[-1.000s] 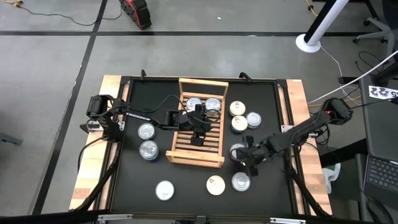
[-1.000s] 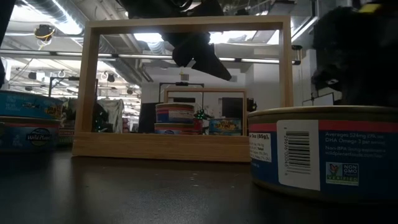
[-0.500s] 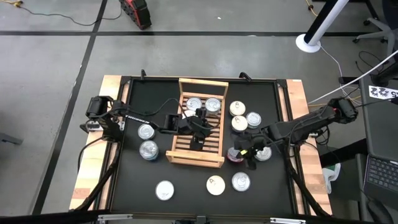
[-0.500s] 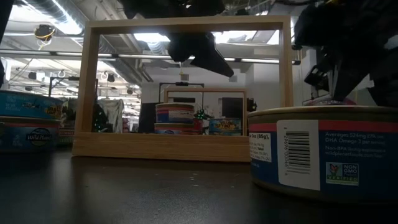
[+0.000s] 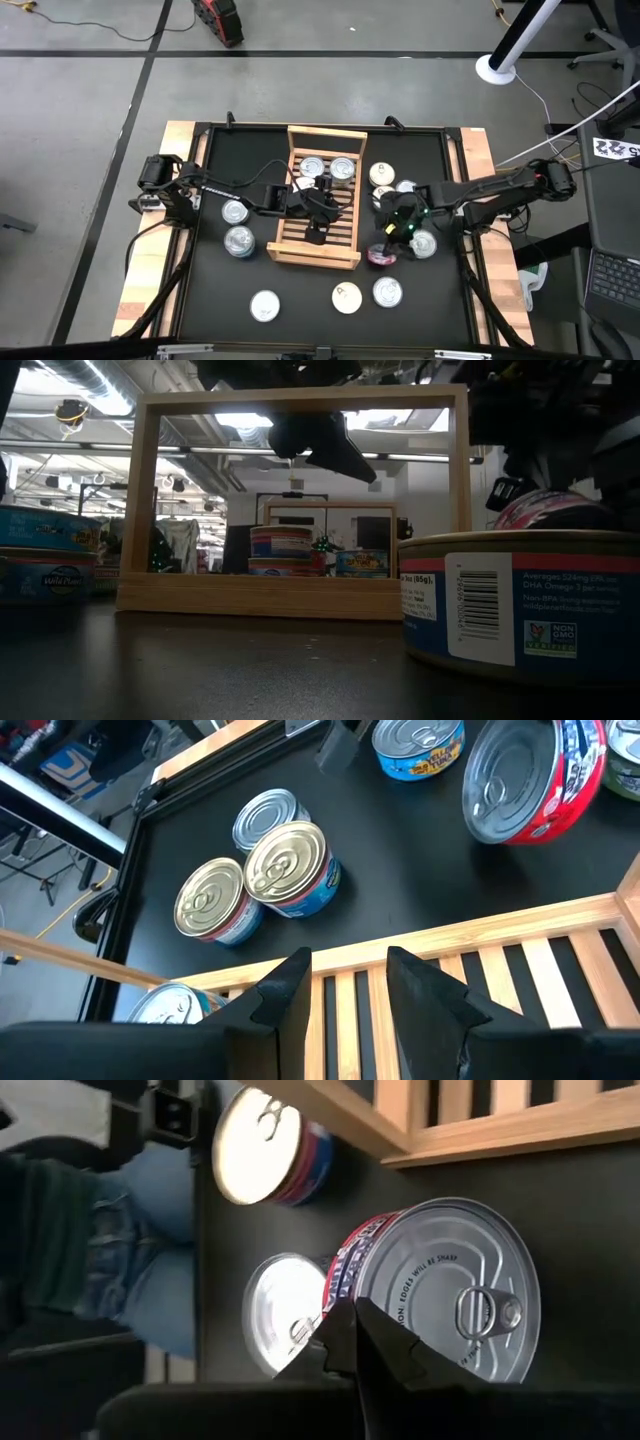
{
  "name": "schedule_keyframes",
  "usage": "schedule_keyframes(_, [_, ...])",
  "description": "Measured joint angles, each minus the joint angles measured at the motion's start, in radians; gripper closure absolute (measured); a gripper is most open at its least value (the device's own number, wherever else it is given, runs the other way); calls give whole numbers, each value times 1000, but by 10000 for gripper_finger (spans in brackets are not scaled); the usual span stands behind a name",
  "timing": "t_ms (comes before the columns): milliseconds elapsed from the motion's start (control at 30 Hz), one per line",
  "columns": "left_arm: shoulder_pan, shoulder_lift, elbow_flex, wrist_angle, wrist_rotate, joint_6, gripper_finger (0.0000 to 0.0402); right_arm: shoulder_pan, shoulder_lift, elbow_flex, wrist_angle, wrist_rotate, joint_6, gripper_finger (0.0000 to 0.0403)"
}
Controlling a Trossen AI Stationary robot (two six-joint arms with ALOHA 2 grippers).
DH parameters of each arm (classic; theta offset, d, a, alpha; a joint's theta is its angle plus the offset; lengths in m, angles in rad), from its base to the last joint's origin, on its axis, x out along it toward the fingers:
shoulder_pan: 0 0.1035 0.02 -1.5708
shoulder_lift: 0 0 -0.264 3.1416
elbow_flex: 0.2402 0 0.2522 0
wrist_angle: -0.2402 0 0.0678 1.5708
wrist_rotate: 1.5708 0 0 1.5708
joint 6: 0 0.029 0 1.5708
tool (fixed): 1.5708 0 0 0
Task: Stack canned seafood by type on shelf
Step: Stack the red tuna can on top of the other red tuna cans on the shelf
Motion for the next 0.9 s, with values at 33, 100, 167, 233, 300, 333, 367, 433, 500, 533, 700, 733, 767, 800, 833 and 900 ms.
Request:
schedule_keyframes(33, [0, 0, 0, 0, 0, 0, 274, -4, 3, 0, -1, -22, -9, 403])
schedule_keyframes(100, [0, 0, 0, 0, 0, 0, 274, -9, 13, 1, -2, -56, -37, 403])
schedule_keyframes(167, [0, 0, 0, 0, 0, -1, 274, -6, 27, 1, -6, -76, -54, 403])
schedule_keyframes(233, [0, 0, 0, 0, 0, 0, 274, -6, 46, 1, -5, -105, -56, 403])
schedule_keyframes(300, [0, 0, 0, 0, 0, 0, 274, -6, 61, 1, -6, -138, -59, 403])
schedule_keyframes(333, [0, 0, 0, 0, 0, 0, 274, -6, 68, 1, -6, -151, -67, 403])
schedule_keyframes(367, [0, 0, 0, 0, 0, -1, 274, -6, 73, 1, -4, -160, -80, 403])
schedule_keyframes(433, [0, 0, 0, 0, 0, -1, 274, -6, 88, 1, -3, -184, -102, 403])
schedule_keyframes(500, [-3, 0, 0, -1, 0, -1, 274, -6, 100, 1, -4, -198, -108, 403])
schedule_keyframes(533, [-4, 0, 0, -1, 0, -1, 274, -6, 105, 1, -3, -201, -108, 403])
schedule_keyframes(700, [-4, 0, 0, -4, 0, 0, 274, -6, 108, 1, -4, -201, -131, 403])
schedule_keyframes(733, [-4, 0, 0, -4, 0, 0, 274, -6, 108, 1, -4, -201, -132, 403])
schedule_keyframes(767, [-4, 0, 0, -4, 0, 0, 274, -6, 108, 1, -4, -201, -132, 403])
schedule_keyframes(800, [-4, 0, 0, -4, 0, 0, 274, -6, 108, 1, -4, -200, -132, 403])
schedule_keyframes(833, [-4, 0, 0, -4, 0, 0, 274, -6, 108, 1, -4, -193, -132, 402])
schedule_keyframes(900, [-4, 0, 0, -4, 0, 0, 274, -6, 108, 1, -4, -178, -133, 402])
